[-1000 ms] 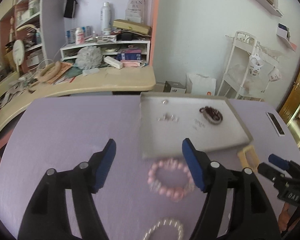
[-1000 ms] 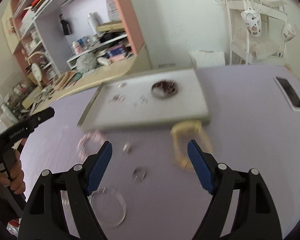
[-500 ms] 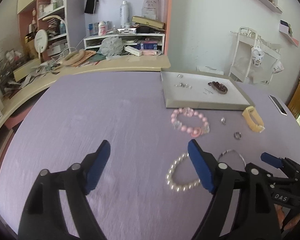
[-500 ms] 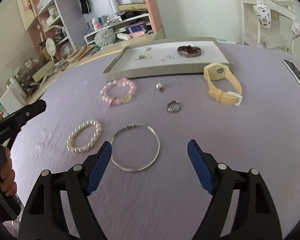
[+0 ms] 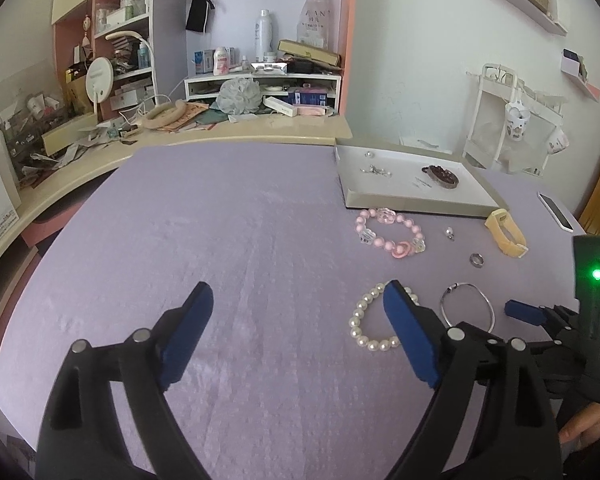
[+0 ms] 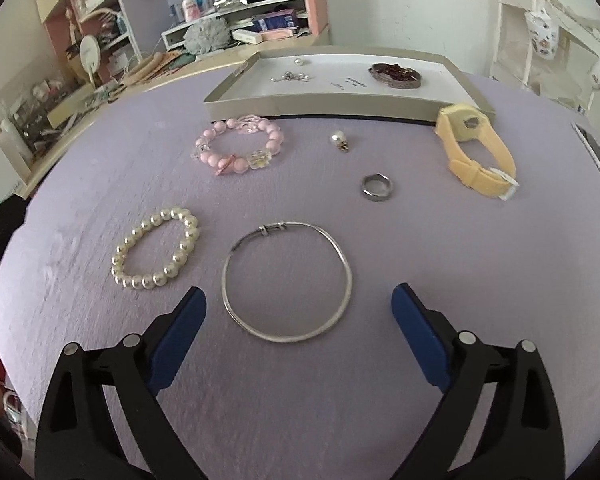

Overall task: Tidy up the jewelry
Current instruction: 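Grasp the pearl bracelet with the left tool while the right tool approaches the silver hoop bangle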

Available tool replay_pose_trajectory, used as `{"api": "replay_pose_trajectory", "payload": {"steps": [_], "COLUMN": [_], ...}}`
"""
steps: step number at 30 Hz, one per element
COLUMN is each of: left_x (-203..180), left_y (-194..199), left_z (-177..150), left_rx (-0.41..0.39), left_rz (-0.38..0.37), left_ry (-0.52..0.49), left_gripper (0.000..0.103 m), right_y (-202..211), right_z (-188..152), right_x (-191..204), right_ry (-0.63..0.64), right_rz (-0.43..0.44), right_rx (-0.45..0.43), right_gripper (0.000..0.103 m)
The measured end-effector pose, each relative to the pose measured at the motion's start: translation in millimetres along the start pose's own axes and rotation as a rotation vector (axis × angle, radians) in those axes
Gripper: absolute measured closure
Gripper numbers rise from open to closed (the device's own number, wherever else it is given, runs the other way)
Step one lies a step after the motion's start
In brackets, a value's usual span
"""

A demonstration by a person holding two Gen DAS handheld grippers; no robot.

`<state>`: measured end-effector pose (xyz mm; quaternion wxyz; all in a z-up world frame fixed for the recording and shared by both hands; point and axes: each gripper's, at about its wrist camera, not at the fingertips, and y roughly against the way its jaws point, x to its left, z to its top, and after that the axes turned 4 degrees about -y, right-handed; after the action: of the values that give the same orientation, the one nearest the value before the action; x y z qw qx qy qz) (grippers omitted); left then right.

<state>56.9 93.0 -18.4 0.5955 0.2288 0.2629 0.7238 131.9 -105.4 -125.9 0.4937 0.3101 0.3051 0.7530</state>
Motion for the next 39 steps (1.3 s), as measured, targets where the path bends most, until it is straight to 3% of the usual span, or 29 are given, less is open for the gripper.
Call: {"api": "replay_pose_trajectory", "payload": {"steps": [5, 8, 11, 16, 24, 28, 39], "left_x": [2.4, 3.0, 3.1, -1.8, -39.9, -57.1, -60.0], "left_y": [2.2, 2.0, 1.2, -6.9, -37.1, -58.4, -98.9], "left_z": [-1.0, -1.6, -1.8, -3.2, -8.5, -8.6, -7.1], "left_rx": [-0.011, -0.011, -0.007, 0.021, 0.108, 0.142, 0.205], "left_rz": [0.008, 0.01, 0.01, -0.007, -0.096, -0.101, -0.116], "left_ry": [0.001, 0.003, 0.005, 0.0, -0.072, -0.117, -0.16], "left_gripper": [0.015, 0.015, 0.015, 0.014, 0.01, 0.01, 0.069], "right_y": [-7.5, -9.8, -9.0, -7.0, 11.0, 21.8, 28.2], "right_z": [1.7, 3.0, 4.7, 4.9, -4.4, -8.1, -5.4], "right_x": [10.8, 16.1, 19.8, 16.1, -37.7, -69.0, -81.4], "right_ry": [0.05, 0.077, 0.095, 0.102, -0.017, -0.099, -0.139], "right_rz": [-0.044, -0.064, -0.054, -0.051, -0.113, -0.126, -0.109], "right_rx": [-0.008, -0.015, -0.025, -0.017, -0.01, -0.01, -0.013], "right_gripper": [0.008, 0.013, 0.028, 0.03, 0.03, 0.03, 0.03]}}
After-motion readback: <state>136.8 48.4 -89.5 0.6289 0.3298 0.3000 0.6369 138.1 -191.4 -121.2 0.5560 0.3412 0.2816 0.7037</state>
